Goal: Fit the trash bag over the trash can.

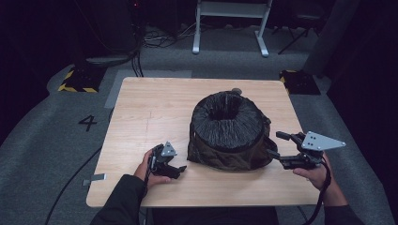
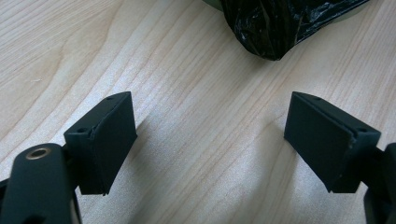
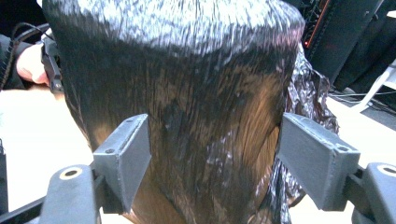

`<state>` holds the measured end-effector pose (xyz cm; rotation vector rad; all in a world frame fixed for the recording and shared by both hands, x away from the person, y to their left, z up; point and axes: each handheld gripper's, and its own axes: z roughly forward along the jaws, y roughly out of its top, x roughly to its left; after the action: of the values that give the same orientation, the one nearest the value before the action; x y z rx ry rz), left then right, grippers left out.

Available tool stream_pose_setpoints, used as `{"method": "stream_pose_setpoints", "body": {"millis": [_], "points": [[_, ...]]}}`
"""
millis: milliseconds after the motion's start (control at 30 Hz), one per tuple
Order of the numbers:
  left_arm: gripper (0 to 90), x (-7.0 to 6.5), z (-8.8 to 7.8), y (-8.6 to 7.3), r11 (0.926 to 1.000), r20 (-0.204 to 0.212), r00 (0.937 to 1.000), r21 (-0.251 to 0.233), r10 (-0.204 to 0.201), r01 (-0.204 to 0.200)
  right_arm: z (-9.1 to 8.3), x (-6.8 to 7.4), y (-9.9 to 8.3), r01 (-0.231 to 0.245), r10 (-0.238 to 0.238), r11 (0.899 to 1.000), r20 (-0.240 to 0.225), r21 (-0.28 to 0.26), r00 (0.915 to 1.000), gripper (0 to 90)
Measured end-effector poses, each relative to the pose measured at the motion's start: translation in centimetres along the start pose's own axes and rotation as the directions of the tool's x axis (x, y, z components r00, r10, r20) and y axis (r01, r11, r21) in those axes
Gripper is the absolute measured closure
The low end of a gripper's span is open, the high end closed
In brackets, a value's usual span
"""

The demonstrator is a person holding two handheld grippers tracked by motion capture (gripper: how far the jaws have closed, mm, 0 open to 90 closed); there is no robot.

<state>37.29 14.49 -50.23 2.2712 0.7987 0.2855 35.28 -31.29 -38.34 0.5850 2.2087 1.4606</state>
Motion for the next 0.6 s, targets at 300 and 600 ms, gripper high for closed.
{"method": "stream_pose_setpoints", "body": {"millis": [300,600], "points": [[16.8,0.0,0.0,0.0,1.0000,-0.001,1.0000,0.000,0.000,0.000,0.3,0.1,1.9,0.010,-0.010,1.000,-0.019,-0.013,0.9998,26.3],[16.8,0.0,0.0,0.1,1.0000,-0.002,1.0000,0.003,0.000,0.000,0.2,-0.3,3.5,0.018,-0.018,1.000,0.003,-0.023,0.9998,26.2]]}}
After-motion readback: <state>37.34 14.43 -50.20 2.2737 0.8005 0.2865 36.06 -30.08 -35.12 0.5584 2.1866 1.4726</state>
